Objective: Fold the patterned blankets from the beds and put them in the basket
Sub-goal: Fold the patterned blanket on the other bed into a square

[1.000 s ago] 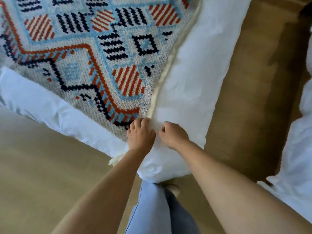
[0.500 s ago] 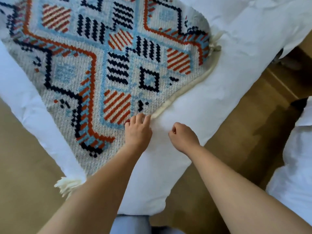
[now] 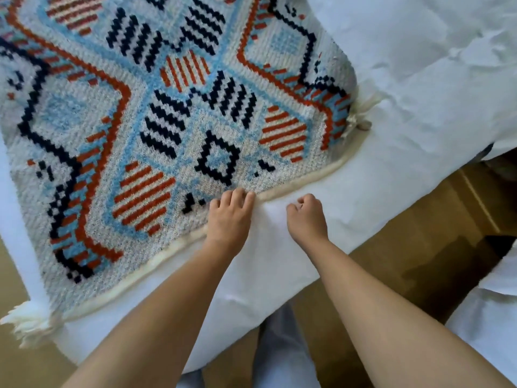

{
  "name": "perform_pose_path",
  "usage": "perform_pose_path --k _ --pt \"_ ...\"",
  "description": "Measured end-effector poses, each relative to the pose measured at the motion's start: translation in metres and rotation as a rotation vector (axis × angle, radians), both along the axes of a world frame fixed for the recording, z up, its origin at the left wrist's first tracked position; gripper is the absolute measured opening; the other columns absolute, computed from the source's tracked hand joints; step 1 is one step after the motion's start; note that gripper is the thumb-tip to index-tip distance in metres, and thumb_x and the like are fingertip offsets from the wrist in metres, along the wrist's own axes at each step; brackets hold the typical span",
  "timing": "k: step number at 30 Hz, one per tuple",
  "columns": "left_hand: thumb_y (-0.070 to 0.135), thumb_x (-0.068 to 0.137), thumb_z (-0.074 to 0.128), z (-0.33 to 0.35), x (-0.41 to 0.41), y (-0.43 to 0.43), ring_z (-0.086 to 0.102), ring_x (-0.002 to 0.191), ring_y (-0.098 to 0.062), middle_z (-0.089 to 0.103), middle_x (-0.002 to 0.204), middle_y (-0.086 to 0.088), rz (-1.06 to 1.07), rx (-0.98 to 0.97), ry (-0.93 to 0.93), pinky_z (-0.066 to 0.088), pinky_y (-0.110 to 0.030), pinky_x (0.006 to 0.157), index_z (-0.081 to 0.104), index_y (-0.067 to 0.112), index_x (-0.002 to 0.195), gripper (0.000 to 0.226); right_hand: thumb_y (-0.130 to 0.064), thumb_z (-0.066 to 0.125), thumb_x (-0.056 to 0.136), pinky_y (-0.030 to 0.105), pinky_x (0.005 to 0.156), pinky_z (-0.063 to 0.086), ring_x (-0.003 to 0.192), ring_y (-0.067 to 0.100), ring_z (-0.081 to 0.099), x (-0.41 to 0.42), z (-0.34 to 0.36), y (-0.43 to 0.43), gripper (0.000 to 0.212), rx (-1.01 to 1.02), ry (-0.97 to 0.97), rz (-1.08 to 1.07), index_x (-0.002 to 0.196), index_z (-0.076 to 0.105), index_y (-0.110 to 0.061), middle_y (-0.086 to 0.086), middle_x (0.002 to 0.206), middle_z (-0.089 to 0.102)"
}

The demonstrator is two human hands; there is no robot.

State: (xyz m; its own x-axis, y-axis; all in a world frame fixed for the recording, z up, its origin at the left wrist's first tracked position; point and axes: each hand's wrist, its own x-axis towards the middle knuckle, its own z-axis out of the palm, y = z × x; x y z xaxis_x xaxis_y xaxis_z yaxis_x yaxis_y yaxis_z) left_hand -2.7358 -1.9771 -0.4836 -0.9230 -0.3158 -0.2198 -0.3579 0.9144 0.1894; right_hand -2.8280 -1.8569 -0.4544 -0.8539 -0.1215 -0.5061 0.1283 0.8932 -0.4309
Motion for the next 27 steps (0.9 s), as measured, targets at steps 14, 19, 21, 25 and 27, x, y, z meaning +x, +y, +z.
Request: perform_pose_path --k 14,19,21,25,27 --pt "0.008 0.087 0.047 -0.008 -0.176 0.084 0.045 0.105 -0.028 0.051 0.119 -0.006 0.163 0.037 -0.028 0.031 -0.035 0.069 0.05 0.014 0.119 0.033 -0.022 0.062 0.084 0.025 0.078 0.039 0.091 0.014 0.047 -0.241 -0.026 0.04 0.063 -0.386 -0.111 -0.35 0.135 0.027 -0.016 0.0 0.113 0.051" --pt "0.006 0.087 0.044 -0.001 -0.185 0.092 0.049 0.092 -0.028 0.057 0.103 -0.007 0.198 0.049 -0.034 0.028 -0.034 0.061 0.054 0.009 0.108 0.023 -0.016 0.051 0.086 0.03 0.072 0.043 0.085 0.021 0.052 -0.266 -0.038 0.035 0.013 -0.249 -0.107 -0.074 0.099 0.05 -0.019 0.001 0.095 0.055" --pt "0.001 0.08 0.055 0.005 -0.185 0.103 0.054 0.08 -0.029 0.062 0.091 -0.011 0.178 0.096 0.048 0.034 -0.035 0.056 0.06 0.005 0.096 0.017 -0.012 0.047 0.086 0.03 0.066 0.039 0.077 0.023 0.051 -0.269 -0.038 0.044 0.015 -0.238 -0.013 -0.073 0.073 0.043 -0.02 0.001 0.078 0.053" --pt "0.0 0.059 0.079 0.011 -0.186 0.133 0.054 0.054 -0.023 0.061 0.066 -0.005 -0.026 0.113 0.168 0.038 -0.027 0.045 0.066 0.007 0.077 0.023 -0.01 0.05 0.089 0.024 0.072 0.038 0.084 0.02 0.052 -0.275 -0.036 0.103 0.006 -0.335 0.241 -0.558 0.095 0.05 -0.009 0.001 0.092 0.053" --pt "0.002 0.064 0.076 0.007 -0.189 0.142 0.055 0.061 -0.023 0.062 0.073 -0.004 -0.082 0.123 0.168 0.039 -0.027 0.05 0.067 0.009 0.086 0.025 -0.009 0.047 0.092 0.015 0.07 0.04 0.084 0.018 0.053 -0.269 -0.041 0.141 0.009 -0.296 0.245 -0.676 0.101 0.048 -0.007 0.001 0.098 0.051"
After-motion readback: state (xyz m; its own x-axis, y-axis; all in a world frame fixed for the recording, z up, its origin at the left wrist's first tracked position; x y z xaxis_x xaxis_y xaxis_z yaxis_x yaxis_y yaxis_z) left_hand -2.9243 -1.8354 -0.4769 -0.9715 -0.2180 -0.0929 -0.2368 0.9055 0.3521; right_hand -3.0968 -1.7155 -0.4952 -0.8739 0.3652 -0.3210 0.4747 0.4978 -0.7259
